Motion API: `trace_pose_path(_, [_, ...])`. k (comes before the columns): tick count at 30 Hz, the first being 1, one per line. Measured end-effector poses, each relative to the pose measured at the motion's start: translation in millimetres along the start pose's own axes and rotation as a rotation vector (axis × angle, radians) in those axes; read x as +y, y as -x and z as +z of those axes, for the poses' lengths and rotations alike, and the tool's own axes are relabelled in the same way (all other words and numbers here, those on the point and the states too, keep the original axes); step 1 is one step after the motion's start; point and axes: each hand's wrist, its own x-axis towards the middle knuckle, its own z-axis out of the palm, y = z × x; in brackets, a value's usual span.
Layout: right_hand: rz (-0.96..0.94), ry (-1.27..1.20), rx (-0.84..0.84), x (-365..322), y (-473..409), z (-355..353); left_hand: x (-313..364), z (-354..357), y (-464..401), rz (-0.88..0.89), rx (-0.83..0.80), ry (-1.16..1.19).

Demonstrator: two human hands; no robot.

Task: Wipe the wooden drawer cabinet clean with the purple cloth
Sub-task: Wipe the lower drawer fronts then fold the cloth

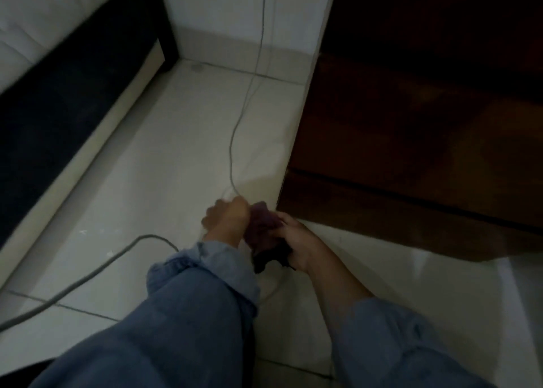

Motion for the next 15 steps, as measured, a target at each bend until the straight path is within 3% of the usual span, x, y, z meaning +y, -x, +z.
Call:
trace_pose_path(2, [-0.047,-0.084,0.020,-3,26,-17,-17,-13,14,0.015,-0.120,-0.013])
trace_pose_path(4, [-0.097,-0.116,0.001,-11,53,-32,-14,-17,38,-0.057,-0.370,0.161])
trace_pose_path(6, [-0.146,-0.090,-0.024,-21,80,-44,-3,-11,64,-0.074,-0.516,0.270])
trace_pose_path(11, [-0.298,-0.070,0.066,-50,163,-56,25,-1,140,0.183,-0.490,0.323])
trace_pose_path(15, [-0.373,-0.113,-0.016,-64,230,-68,49,-5,204,0.327,-0.572,0.332])
